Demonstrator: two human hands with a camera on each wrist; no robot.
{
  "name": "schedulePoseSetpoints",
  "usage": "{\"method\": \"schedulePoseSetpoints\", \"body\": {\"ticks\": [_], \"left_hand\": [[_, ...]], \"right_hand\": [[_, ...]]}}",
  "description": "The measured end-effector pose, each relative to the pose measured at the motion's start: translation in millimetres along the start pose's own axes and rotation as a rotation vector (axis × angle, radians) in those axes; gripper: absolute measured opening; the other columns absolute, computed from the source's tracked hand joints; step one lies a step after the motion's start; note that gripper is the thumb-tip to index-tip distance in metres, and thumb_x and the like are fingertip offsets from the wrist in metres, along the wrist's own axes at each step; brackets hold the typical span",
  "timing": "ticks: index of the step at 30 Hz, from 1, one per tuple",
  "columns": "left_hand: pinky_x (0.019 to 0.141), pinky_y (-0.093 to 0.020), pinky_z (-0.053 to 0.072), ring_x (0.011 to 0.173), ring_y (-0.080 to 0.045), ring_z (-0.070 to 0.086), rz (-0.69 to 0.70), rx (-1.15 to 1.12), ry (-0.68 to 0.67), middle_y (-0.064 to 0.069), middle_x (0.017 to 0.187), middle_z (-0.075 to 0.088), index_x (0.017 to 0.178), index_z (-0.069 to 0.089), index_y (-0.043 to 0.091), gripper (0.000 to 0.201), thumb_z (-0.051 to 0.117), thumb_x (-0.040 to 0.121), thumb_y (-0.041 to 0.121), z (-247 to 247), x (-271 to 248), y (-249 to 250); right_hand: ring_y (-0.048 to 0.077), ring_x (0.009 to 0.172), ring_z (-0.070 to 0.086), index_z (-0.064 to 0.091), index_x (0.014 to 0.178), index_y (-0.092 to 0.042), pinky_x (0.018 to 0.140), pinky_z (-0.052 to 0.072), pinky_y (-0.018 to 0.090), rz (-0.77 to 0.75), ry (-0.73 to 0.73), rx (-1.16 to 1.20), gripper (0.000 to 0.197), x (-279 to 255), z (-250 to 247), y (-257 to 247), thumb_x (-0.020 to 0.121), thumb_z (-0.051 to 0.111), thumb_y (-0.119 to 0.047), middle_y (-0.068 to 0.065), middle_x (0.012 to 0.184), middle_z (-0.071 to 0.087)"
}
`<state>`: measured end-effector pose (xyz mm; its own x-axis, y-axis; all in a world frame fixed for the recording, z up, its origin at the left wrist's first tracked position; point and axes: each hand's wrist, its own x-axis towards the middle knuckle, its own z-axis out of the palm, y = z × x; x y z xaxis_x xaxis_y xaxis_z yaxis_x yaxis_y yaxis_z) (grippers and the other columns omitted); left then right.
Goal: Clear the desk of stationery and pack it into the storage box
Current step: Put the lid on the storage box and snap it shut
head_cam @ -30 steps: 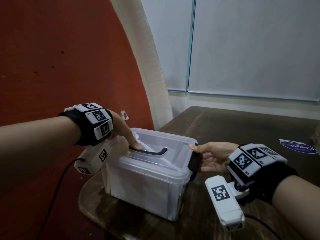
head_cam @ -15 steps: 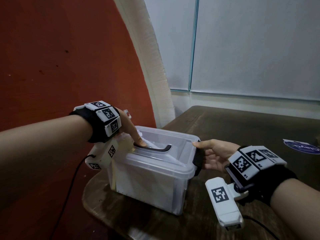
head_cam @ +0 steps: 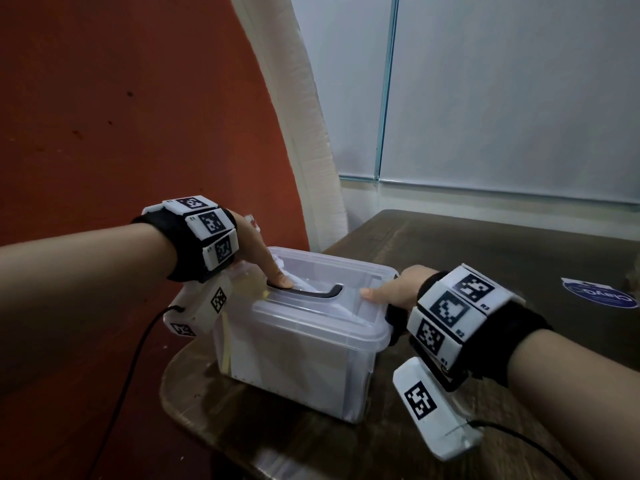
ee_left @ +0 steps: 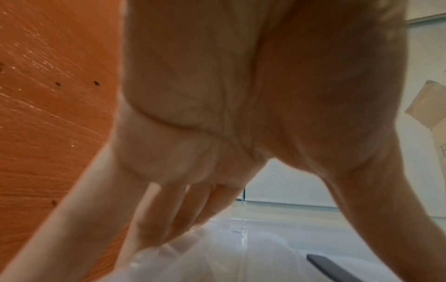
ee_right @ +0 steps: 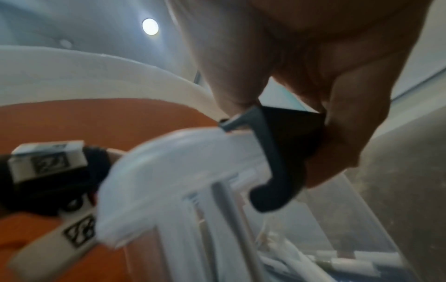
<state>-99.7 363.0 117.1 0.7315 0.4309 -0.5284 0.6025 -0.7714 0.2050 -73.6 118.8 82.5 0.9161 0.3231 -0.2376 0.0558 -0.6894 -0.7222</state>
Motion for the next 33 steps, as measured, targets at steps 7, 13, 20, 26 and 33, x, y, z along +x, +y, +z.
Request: {"method": "schedulePoseSetpoints", "body": {"ticks": [7,13,20,26,33], "left_hand": [[0.062,-0.027,0.049,0.065,-0.017,0.063,0.014,0.042,0.057,-0.003,0.062,0.069,0.056,0.073,0.014,0.062,0.085,0.025,0.067,-3,8,1],[0.069,-0.030,0.049,0.074,-0.018,0.060,0.038,0.066,0.114,-0.002,0.080,0.066,0.082,0.069,0.016,0.084,0.081,0.023,0.075,-2,12,-1],[0.100,-0.042,0.047,0.104,-0.029,0.062,0.076,-0.392,-0.155,-0.019,0.121,0.065,0.122,0.061,0.008,0.101,0.083,0.043,0.066,27,20,-52],[0.090,-0.043,0.054,0.094,-0.031,0.068,0.042,-0.297,0.173,-0.013,0.099,0.073,0.095,0.069,0.005,0.087,0.092,0.027,0.052,8,13,-36],[0.056,-0.024,0.043,0.055,-0.019,0.053,0.039,-0.073,0.329,-0.001,0.054,0.058,0.061,0.062,0.009,0.043,0.084,0.059,0.047,5,2,-14]], "right_hand": [[0.021,0.121,0.052,0.048,0.134,-0.008,0.092,0.039,0.028,-0.124,-0.111,-0.573,0.085,-12,12,-23,0.078,0.042,-0.071,0.009,0.136,0.054],[0.023,0.106,0.054,0.055,0.124,-0.006,0.090,0.037,0.028,-0.145,-0.044,-0.688,0.088,-5,8,-16,0.075,0.037,-0.077,0.010,0.125,0.059],[0.017,0.086,0.051,0.059,0.104,-0.010,0.079,0.039,0.024,-0.127,-0.002,-0.534,0.074,1,8,-5,0.070,0.050,-0.075,0.002,0.092,0.054],[0.018,0.082,0.050,0.057,0.082,-0.011,0.076,0.037,0.025,-0.128,-0.021,-0.593,0.066,-2,9,-9,0.073,0.044,-0.075,0.004,0.093,0.055],[0.022,0.102,0.056,0.060,0.116,-0.003,0.087,0.037,0.026,-0.121,-0.040,-0.710,0.084,-4,10,-15,0.078,0.036,-0.074,0.011,0.123,0.061]]}}
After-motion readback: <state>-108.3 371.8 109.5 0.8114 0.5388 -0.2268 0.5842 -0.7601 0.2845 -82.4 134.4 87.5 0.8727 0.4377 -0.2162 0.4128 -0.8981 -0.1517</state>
